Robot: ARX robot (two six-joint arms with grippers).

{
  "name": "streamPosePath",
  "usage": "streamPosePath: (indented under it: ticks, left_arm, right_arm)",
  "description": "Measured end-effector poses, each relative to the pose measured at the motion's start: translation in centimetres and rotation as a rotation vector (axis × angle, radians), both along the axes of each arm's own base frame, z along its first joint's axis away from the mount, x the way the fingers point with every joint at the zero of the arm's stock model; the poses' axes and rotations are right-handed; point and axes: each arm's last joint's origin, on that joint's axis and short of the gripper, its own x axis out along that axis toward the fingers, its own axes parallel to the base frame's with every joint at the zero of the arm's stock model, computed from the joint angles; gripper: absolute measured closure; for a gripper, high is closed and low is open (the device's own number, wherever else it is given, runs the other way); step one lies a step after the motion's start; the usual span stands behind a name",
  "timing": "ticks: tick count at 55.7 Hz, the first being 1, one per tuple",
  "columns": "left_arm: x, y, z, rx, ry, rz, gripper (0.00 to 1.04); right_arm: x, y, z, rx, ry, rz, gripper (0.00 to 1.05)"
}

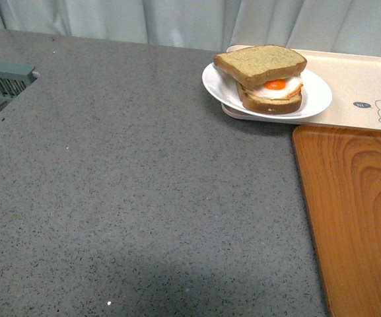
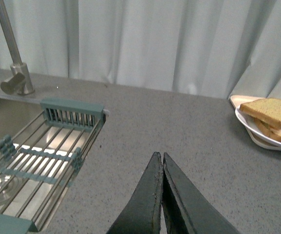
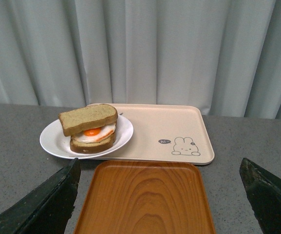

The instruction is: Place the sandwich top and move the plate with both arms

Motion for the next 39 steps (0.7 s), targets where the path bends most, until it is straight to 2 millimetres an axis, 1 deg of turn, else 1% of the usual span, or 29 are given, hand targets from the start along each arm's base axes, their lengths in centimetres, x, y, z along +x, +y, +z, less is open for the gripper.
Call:
streamPosePath:
  ticks: [23,25,27,28,34,37,39]
  left_arm:
    - [-0.11,0.0,0.07,0.003,-0.011,0.001,1.01]
    - [-0.11,0.0,0.07,0.003,-0.011,0.001,0.96]
    - [-0.11,0.0,0.07,0.004,-0.011,0.0,0.89]
    - [-0.11,0.0,0.07,0.004,-0.011,0.0,0.83]
    - [-0.11,0.0,0.07,0.004,-0.011,0.0,0.59]
    - [-0.11,0.0,0.07,0.004,-0.011,0.0,0.51]
    - [-0.11,0.0,0.07,0.004,-0.011,0.0,0.44]
  right_arm:
    - [0.0,0.0,0.0,0.0,0.0,0.0,0.09]
    - [0.0,0.0,0.0,0.0,0.0,0.0,0.09]
    - [0.0,0.0,0.0,0.0,0.0,0.0,0.09]
    - [0.0,0.0,0.0,0.0,0.0,0.0,0.09]
    - [0.0,0.0,0.0,0.0,0.0,0.0,0.09]
    - [0.0,0.0,0.0,0.0,0.0,0.0,0.09]
    - [0.0,0.0,0.0,0.0,0.0,0.0,0.09]
